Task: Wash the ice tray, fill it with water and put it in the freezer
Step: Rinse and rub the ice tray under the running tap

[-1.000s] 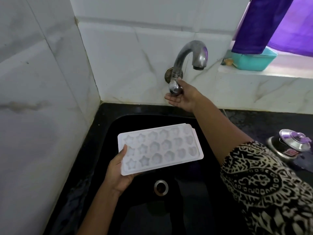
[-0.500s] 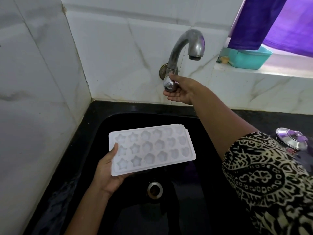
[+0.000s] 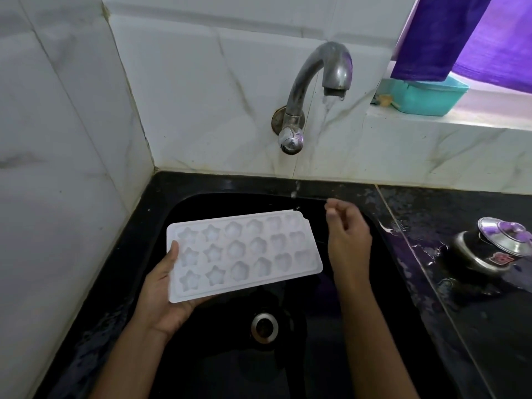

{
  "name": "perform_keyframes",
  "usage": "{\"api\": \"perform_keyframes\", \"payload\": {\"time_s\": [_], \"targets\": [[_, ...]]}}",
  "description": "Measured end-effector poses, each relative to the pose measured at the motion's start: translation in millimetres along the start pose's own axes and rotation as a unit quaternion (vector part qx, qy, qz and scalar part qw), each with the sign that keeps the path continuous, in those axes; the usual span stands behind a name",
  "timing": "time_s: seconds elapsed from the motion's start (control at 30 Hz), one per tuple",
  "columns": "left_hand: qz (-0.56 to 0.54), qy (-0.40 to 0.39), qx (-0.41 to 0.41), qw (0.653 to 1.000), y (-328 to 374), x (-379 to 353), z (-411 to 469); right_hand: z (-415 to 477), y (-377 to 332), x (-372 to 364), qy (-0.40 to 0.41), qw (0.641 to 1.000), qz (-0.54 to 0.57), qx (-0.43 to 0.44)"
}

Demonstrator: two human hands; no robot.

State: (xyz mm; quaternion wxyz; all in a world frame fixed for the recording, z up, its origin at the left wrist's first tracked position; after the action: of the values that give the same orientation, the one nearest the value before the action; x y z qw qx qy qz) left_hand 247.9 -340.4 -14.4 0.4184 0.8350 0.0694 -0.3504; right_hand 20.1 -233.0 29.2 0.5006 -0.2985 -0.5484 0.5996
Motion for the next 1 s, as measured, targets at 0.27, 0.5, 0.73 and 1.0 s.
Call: {"api": "perform_keyframes", "payload": {"time_s": [0.27,0.5,0.73,1.0], "targets": [[0.008,0.007,-0.019,1.0,-5,4,6,-28,34,-21,-0.114,0.947,-0.25,0.165],[-0.007,0.005,-0.016,1.0,-13,-1,11,-15,31,-43,-0.171,0.911,-0.343,0.151],[-0.009,0.011,-0.039,0.999,-12,0,10,-10,34,-40,-0.157,0.905,-0.374,0.128],[-0.004,0.015,-0.05,0.999,-8,8,9,-8,28,-41,-0.168,0.901,-0.349,0.194]]}}
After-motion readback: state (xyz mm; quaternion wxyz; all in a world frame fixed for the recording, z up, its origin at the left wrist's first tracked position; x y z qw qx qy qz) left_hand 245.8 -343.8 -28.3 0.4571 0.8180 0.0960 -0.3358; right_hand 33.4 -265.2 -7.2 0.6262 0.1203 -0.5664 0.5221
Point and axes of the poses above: each hand's wrist, its own z-axis towards the middle knuckle, its own x-axis out of the back of the hand, y = z × x, the point moved 2 cm from there along z, towards the middle knuckle, and after that the axes turned 4 degrees about y, right-handed, at the moved point
